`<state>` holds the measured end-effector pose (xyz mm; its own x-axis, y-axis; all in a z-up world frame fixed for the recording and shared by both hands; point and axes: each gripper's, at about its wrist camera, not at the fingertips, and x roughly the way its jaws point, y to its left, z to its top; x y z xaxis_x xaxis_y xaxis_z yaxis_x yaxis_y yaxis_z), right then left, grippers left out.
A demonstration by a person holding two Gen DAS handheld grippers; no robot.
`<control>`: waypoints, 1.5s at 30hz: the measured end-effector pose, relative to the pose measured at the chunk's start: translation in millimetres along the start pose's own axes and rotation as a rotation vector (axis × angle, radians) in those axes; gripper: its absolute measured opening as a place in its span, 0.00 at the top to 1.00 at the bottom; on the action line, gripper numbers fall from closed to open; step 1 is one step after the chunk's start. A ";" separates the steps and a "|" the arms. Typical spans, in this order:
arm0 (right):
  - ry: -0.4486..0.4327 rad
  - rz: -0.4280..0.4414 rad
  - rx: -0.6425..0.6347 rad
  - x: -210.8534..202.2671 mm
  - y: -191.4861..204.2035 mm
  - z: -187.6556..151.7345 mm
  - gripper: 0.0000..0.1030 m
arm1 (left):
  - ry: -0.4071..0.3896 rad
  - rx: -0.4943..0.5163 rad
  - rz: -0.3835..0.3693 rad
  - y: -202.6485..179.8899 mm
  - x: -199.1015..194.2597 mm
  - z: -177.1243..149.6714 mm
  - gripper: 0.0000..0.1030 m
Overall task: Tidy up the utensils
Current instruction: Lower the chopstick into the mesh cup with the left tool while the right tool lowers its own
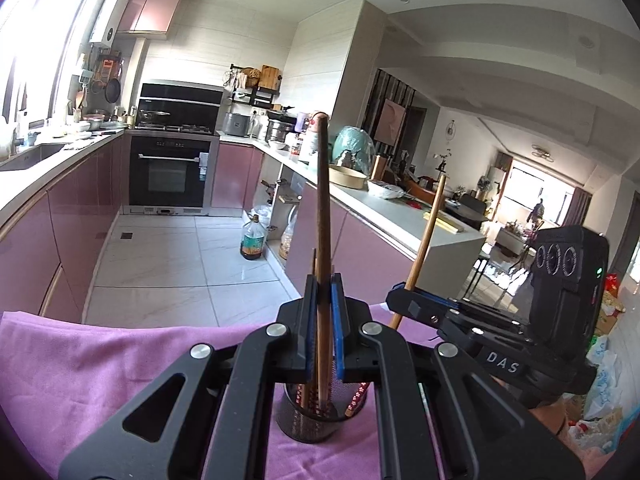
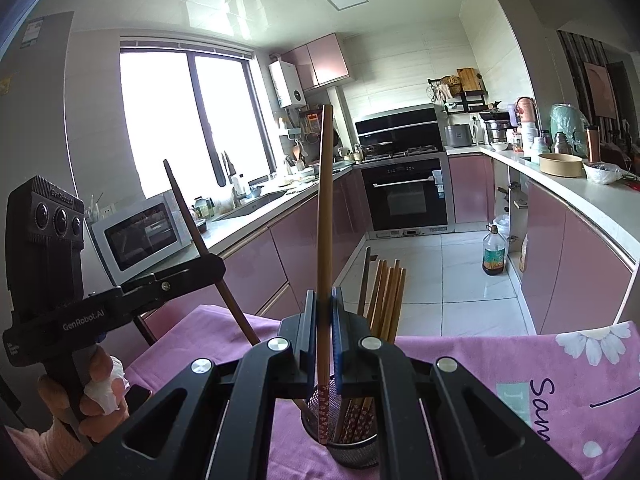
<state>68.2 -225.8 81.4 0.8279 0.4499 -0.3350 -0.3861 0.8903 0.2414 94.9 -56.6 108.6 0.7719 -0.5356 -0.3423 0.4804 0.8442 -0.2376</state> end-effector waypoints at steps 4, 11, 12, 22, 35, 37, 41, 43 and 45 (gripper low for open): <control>0.003 -0.006 0.005 6.0 0.6 -2.1 0.95 | 0.019 0.013 0.018 -5.3 8.5 -4.5 0.93; 0.022 -0.050 -0.004 15.7 1.1 -10.2 0.95 | 0.050 0.033 0.036 -16.5 20.1 -10.7 0.93; 0.026 -0.052 -0.001 16.8 0.9 -11.8 0.95 | 0.055 0.035 0.035 -18.6 21.6 -9.5 0.93; 0.054 -0.069 0.005 31.6 -0.7 -17.0 0.95 | 0.098 0.049 0.037 -21.2 22.0 -14.5 0.93; 0.075 -0.085 0.016 42.9 -5.5 -21.8 0.95 | 0.136 0.060 0.042 -16.1 24.5 -2.1 0.93; 0.078 -0.086 0.018 44.1 -6.6 -23.0 0.95 | 0.142 0.060 0.044 -14.1 25.9 -2.6 0.93; 0.083 -0.088 0.027 47.9 -8.7 -23.0 0.95 | 0.154 0.062 0.044 -16.5 28.8 -4.2 0.93; 0.084 -0.089 0.027 49.6 -9.6 -23.6 0.94 | 0.158 0.063 0.044 -14.2 30.1 -2.6 0.93; 0.087 -0.090 0.028 51.0 -10.5 -25.0 0.94 | 0.162 0.065 0.043 -14.4 31.2 -2.0 0.93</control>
<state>104.3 -210.4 39.0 0.8198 0.3739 -0.4336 -0.2993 0.9255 0.2322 111.2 -85.6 99.6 0.7174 -0.4910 -0.4942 0.4785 0.8629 -0.1627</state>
